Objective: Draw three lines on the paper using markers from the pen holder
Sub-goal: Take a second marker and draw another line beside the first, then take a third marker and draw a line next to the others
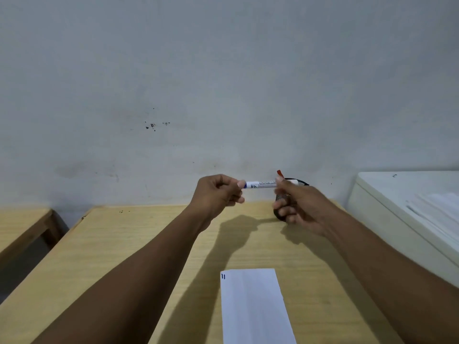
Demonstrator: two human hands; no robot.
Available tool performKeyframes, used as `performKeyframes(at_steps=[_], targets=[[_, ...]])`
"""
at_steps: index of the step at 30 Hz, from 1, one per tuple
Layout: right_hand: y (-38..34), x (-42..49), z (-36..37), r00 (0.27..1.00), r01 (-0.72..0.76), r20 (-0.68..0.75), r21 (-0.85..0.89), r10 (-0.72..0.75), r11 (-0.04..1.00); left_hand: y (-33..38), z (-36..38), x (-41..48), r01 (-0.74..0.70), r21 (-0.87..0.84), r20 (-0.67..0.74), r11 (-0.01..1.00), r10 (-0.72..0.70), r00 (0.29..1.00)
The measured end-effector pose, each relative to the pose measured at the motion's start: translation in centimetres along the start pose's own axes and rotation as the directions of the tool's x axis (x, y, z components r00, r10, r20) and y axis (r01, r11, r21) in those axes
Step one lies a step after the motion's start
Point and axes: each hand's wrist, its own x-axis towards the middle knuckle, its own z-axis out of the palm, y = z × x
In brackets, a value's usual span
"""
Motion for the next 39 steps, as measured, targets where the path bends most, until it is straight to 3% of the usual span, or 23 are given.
performKeyframes(at_steps=[4, 8, 12, 18, 22, 27, 33, 39], targets=[[-3.5, 1.1, -4.7, 0.971, 0.075, -0.193, -0.313, -0.141, 0.947, 1.8, 1.4, 2.7, -0.113, 0.128, -0.042, 0.985, 0.119, 0.992], [-5.7, 2.0, -7.3, 0.942, 0.129, -0.195, -0.543, -0.273, 0.83, 2.3, 4.3, 5.2, -0.175, 0.333, -0.044, 0.926, 0.201, 0.979], [-5.8, 3.8, -8.2, 0.927, 0.12, -0.182, -0.684, -0.328, 0.719, 1.8, 7.2, 7.5, -0.232, 0.518, 0.043, 0.823, 0.246, 0.968], [-4.7, 6.4, -8.7, 0.929, 0.128, -0.153, -0.724, -0.338, 0.678, 0.0, 10.3, 9.8, -0.325, 0.643, 0.257, 0.693, 0.204, 0.945], [-3.6, 7.9, -9.0, 0.923, 0.155, -0.145, -0.708, -0.357, 0.689, -0.6, 10.6, 10.7, -0.353, 0.664, 0.248, 0.659, 0.251, 0.936], [-2.9, 8.4, -8.7, 0.915, 0.178, -0.152, -0.679, -0.373, 0.712, -1.3, 10.3, 11.2, -0.293, 0.757, 0.317, 0.584, 0.065, 0.946], [-4.0, 7.2, -7.6, 0.899, 0.207, -0.156, -0.673, -0.41, 0.71, 0.2, 9.6, 10.5, -0.214, 0.714, 0.232, 0.667, 0.062, 0.971], [-5.1, 5.3, -5.6, 0.899, 0.242, -0.095, -0.705, -0.427, 0.667, 1.2, 8.2, 9.2, -0.261, 0.706, 0.335, 0.658, 0.014, 0.942]])
